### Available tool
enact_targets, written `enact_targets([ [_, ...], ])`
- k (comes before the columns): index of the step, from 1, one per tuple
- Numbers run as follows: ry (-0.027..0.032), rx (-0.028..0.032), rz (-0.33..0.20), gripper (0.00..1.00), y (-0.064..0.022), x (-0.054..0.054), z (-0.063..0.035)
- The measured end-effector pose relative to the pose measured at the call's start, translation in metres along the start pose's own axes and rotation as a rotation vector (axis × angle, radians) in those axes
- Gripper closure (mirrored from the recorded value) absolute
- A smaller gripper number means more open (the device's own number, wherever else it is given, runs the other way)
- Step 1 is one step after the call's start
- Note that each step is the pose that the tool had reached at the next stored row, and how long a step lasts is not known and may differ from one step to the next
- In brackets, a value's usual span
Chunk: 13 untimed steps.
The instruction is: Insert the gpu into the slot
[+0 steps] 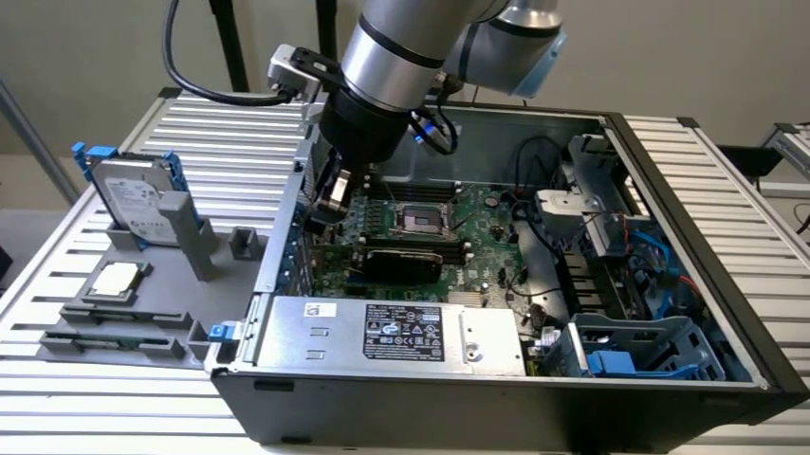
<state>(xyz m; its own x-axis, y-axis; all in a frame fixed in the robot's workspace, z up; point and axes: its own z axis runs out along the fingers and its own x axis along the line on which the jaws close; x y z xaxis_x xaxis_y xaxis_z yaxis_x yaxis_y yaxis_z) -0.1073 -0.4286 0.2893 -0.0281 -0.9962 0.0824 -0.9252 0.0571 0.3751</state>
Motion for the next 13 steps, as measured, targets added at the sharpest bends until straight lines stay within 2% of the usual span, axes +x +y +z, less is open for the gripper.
enact_targets([
  [8, -0.0008, 0.0002, 0.002, 0.89, -0.0002, -0.0002, 0.0012],
  [11, -0.0014, 0.0028, 0.003, 0.89, -0.0003, -0.0002, 0.0016],
  [13, -0.0021, 0.0067, 0.004, 0.89, -0.0004, -0.0003, 0.0019],
])
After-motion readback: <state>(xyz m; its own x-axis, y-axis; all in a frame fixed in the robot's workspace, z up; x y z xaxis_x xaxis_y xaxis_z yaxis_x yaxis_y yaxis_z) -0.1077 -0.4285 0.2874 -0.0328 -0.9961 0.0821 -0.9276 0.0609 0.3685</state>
